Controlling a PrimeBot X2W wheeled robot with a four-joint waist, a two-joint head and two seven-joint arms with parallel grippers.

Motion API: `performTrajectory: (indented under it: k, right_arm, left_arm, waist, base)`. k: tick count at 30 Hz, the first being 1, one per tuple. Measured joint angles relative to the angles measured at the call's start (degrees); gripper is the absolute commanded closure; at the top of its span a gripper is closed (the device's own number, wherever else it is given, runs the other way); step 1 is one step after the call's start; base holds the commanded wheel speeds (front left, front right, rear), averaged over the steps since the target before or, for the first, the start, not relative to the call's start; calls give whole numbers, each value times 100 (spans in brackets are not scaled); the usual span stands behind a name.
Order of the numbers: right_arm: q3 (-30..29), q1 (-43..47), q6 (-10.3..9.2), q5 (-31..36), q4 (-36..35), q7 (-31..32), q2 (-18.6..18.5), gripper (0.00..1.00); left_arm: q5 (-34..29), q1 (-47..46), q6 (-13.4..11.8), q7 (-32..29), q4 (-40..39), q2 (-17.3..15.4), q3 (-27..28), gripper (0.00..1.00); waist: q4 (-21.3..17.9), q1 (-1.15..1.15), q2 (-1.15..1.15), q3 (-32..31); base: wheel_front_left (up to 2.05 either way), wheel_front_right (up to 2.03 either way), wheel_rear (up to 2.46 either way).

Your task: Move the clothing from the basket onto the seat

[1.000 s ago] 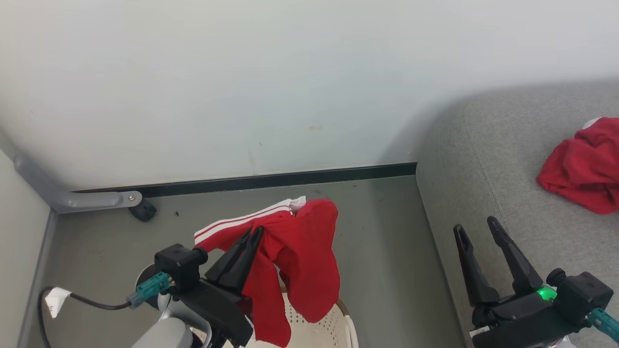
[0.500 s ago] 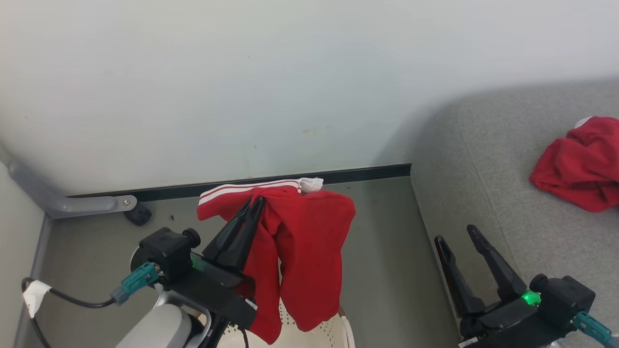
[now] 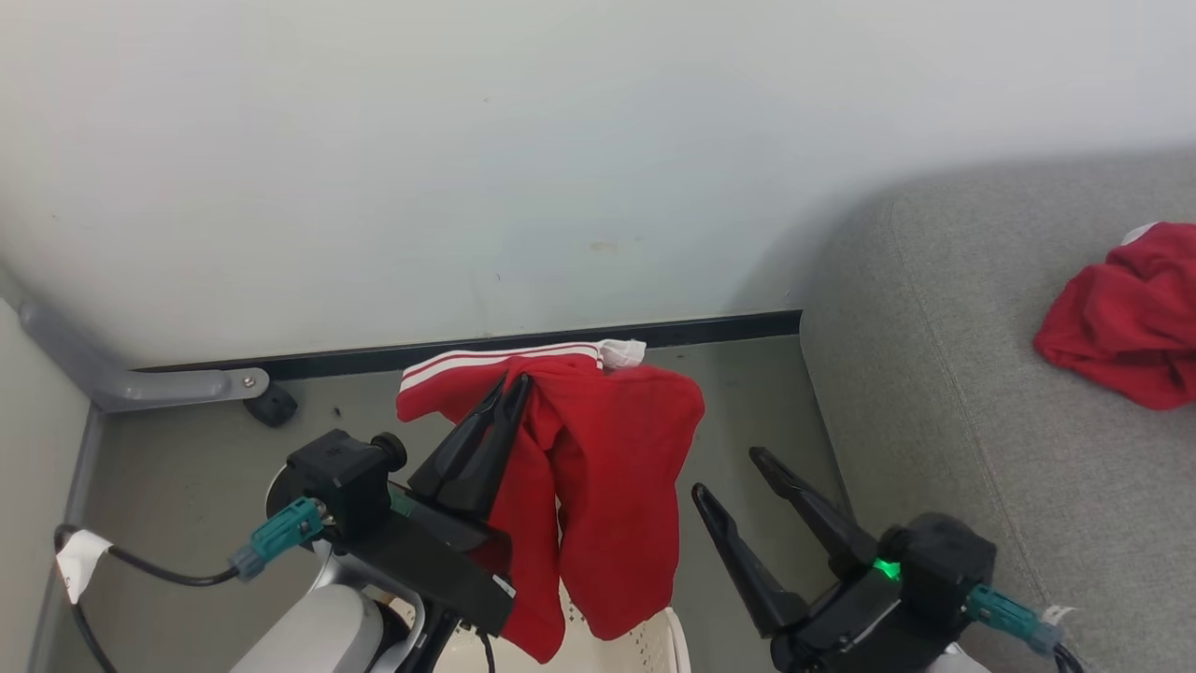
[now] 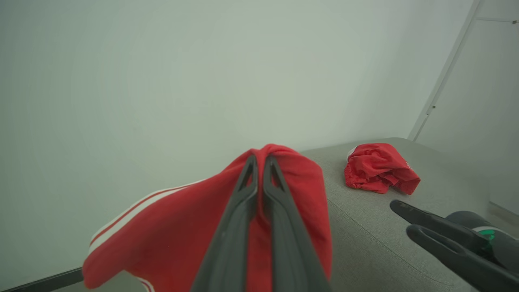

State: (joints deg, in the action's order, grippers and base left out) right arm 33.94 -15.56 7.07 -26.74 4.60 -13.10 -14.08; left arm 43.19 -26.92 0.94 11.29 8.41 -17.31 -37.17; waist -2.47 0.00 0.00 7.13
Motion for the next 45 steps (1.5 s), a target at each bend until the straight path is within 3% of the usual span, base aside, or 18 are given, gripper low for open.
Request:
performTrajectory:
  k: [16, 23, 35, 36, 37, 38, 39, 45]
  right_arm:
    - [1053, -917, 1, -271, 1118, 200, 465, 0]
    - [1295, -1381, 1, -376, 1795, 253, 686, 0]
    - [1443, -1822, 1, -619, 2682, 236, 736, 0]
    - [1471, -1862, 1, -646, 2742, 235, 748, 24]
    - [1507, -1909, 1, -661, 2799, 233, 754, 62]
    - [1533, -1954, 1, -662, 2864, 207, 760, 85]
    - [1557, -2004, 1, -665, 2931, 191, 764, 100]
    - [1613, -2154, 1, -769, 3197, 69, 775, 100]
  left_arm:
    - [0, -209, -53, -275, -190, 131, -151, 100]
    - [0, -209, -96, -371, -265, 164, -232, 100]
    - [0, -208, -97, -464, -378, 202, -307, 100]
    - [0, -208, -97, -465, -383, 202, -312, 100]
    - [0, -208, -99, -466, -389, 202, -319, 100]
    - [0, -208, -100, -467, -396, 202, -323, 100]
    - [0, -208, -100, -471, -402, 203, -327, 100]
    - [1, -205, -103, -513, -409, 198, -337, 100]
  waist:
    - [283, 0, 0, 34]
    - [342, 0, 0, 47]
    - [459, 0, 0, 70]
    - [467, 0, 0, 72]
    - [475, 0, 0, 75]
    - [482, 0, 0, 77]
    - [488, 0, 0, 78]
    - [506, 0, 0, 70]
  base:
    - [0, 0, 0]
    - [0, 0, 0]
    - [0, 0, 0]
    - [0, 0, 0]
    - [0, 0, 0]
    - [0, 0, 0]
    - [0, 0, 0]
    - [0, 0, 0]
